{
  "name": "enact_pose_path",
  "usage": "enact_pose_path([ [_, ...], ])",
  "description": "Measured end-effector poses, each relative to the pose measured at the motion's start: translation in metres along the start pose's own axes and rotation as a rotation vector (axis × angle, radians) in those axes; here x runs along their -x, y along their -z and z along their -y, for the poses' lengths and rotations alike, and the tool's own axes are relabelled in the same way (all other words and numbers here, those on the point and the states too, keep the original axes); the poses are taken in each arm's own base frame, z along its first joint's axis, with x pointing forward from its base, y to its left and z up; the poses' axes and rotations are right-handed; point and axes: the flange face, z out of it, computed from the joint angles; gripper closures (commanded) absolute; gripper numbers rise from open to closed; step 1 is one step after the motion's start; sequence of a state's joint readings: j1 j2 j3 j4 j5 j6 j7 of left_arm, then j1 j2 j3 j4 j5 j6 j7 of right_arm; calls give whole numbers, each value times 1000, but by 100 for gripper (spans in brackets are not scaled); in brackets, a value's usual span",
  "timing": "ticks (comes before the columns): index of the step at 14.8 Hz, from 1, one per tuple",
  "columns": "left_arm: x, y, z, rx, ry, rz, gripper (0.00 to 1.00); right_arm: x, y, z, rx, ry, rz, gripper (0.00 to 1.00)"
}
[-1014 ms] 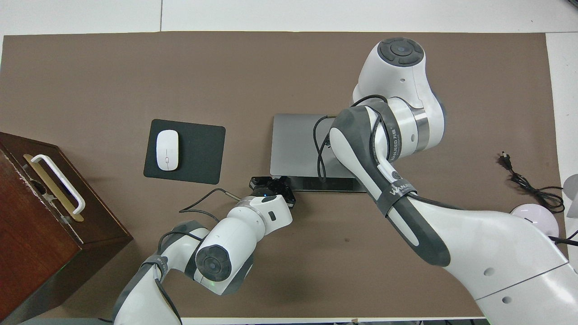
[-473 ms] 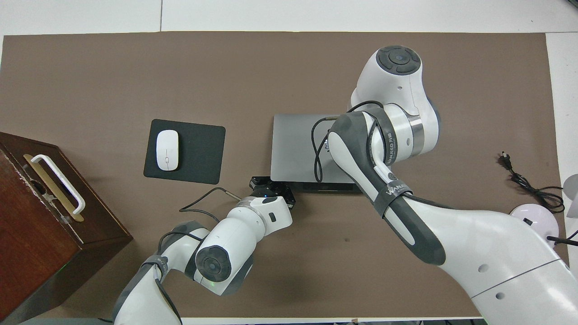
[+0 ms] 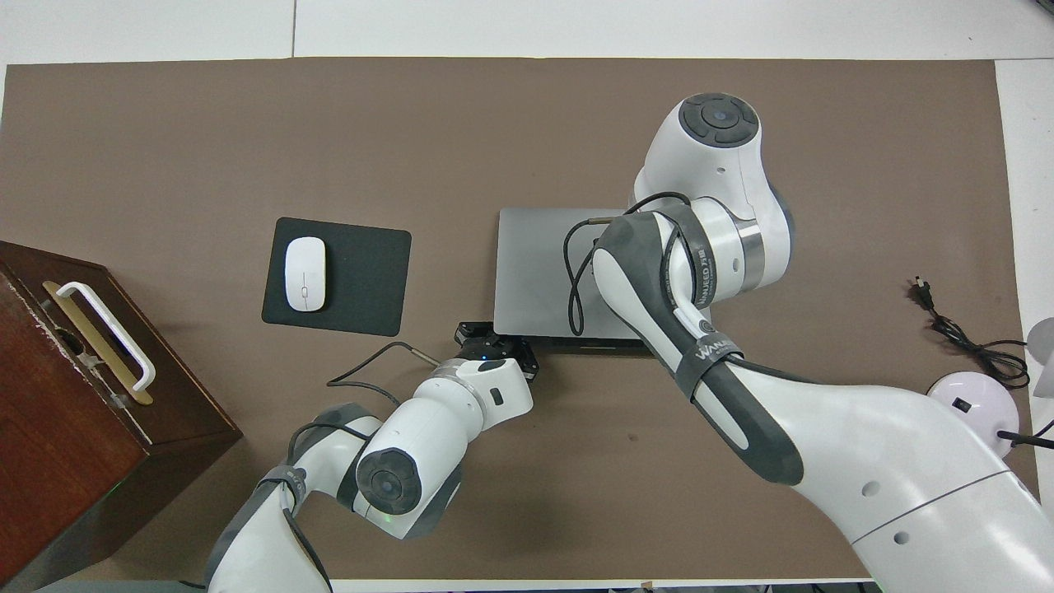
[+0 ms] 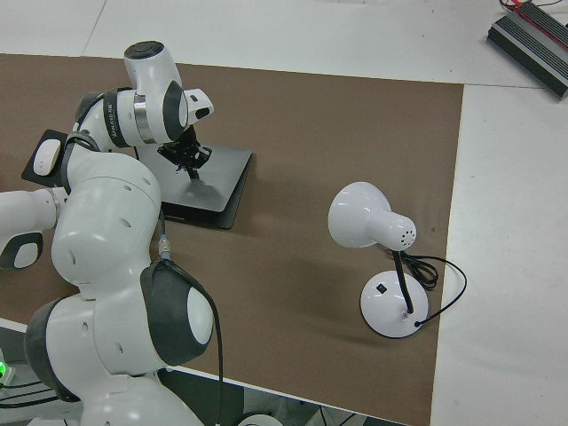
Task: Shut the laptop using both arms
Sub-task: 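Press the closed lid flat with the right gripper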
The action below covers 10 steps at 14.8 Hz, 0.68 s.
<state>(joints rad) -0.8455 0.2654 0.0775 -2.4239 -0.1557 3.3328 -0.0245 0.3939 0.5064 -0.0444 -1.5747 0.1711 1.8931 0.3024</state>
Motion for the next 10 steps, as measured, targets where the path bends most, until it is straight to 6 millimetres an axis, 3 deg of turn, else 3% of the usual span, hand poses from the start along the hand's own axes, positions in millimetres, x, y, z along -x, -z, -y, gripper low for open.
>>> enact_pose_path([
  [10, 0, 0, 0, 0, 0, -1, 100, 0, 5, 0, -2, 1, -5, 100],
])
